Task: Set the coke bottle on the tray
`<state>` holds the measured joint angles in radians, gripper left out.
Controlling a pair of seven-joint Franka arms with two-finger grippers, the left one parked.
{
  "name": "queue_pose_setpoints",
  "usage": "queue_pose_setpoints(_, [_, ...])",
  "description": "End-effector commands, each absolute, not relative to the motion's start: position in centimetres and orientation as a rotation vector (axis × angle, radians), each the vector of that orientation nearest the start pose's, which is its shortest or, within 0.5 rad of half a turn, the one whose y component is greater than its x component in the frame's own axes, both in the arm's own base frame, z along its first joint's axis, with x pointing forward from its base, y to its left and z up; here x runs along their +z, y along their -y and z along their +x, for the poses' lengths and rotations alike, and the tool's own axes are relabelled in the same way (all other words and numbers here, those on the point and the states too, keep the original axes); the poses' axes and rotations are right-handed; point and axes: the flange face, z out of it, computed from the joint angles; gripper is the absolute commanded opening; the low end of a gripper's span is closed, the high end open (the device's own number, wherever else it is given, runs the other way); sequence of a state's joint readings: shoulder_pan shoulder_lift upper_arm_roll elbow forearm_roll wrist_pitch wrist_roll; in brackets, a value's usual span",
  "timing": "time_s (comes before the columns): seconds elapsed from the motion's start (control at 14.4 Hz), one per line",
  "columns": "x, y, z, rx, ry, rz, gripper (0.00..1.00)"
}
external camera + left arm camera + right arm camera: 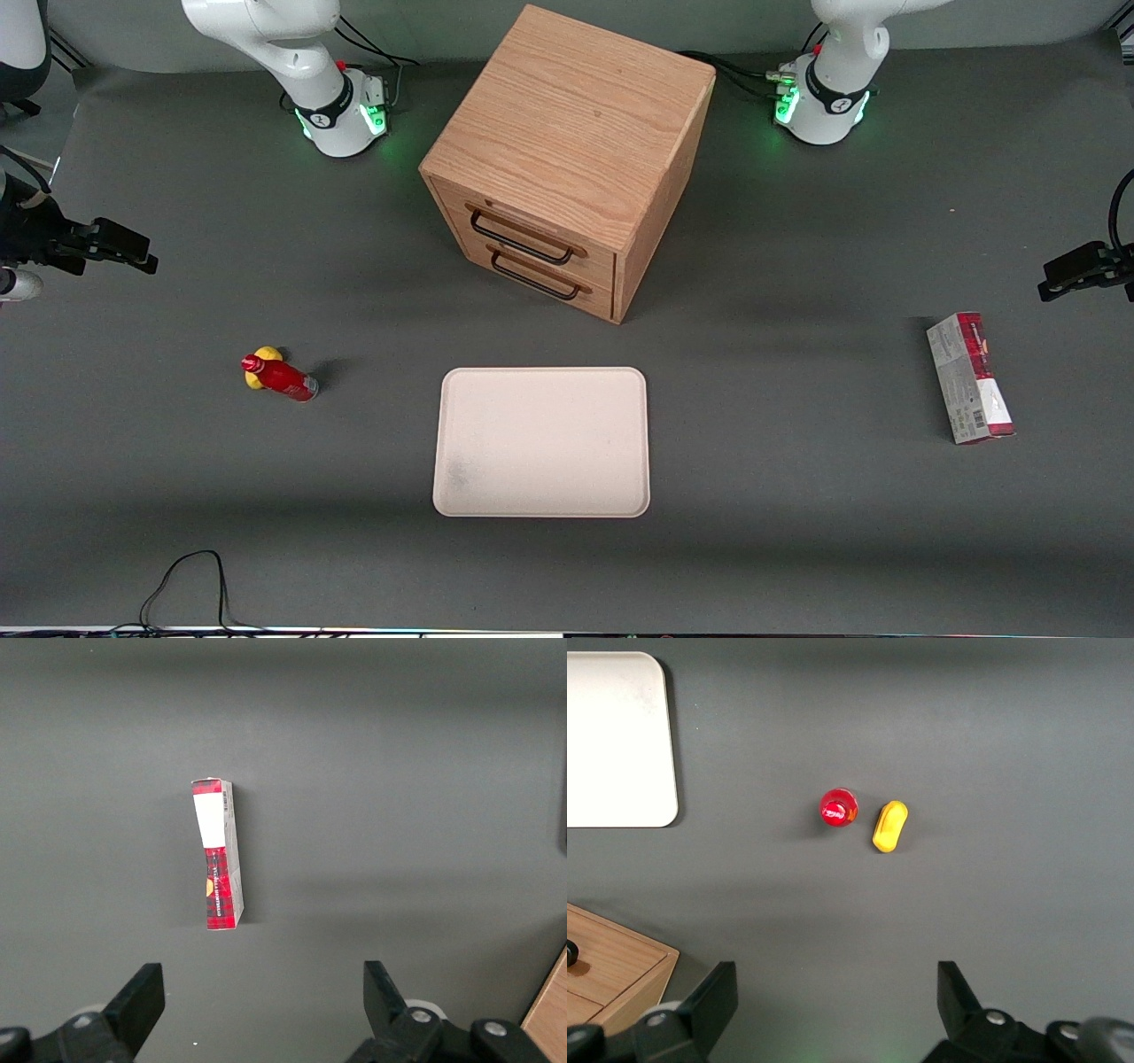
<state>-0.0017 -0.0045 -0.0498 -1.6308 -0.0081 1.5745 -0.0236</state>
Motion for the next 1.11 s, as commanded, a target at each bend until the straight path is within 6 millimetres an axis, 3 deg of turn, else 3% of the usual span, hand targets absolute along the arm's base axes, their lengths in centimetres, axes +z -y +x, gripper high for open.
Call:
queue_pose_setpoints(0.0, [60.6,2.9,55.1,0.076,-0.014,-3.151,1.00])
queue_pose_setpoints(0.42, [59.9,3.2,55.2,0.090,-0.014,-3.148,1.00])
queue_pose_setpoints(0.55, [60.2,4.2,55.3,0.059,-0.038,-3.146,1.00])
queue_pose_setpoints(0.69, [60.2,4.3,56.2,-0.001,0.036,-3.148,1.00])
queue_pose_setpoints(0.9, [60.1,4.0,59.2,-0.032,0.054,-3.156,1.00])
queue_pose_setpoints(1.04, [59.6,3.5,59.4,-0.016,0.090,-3.152,1.00])
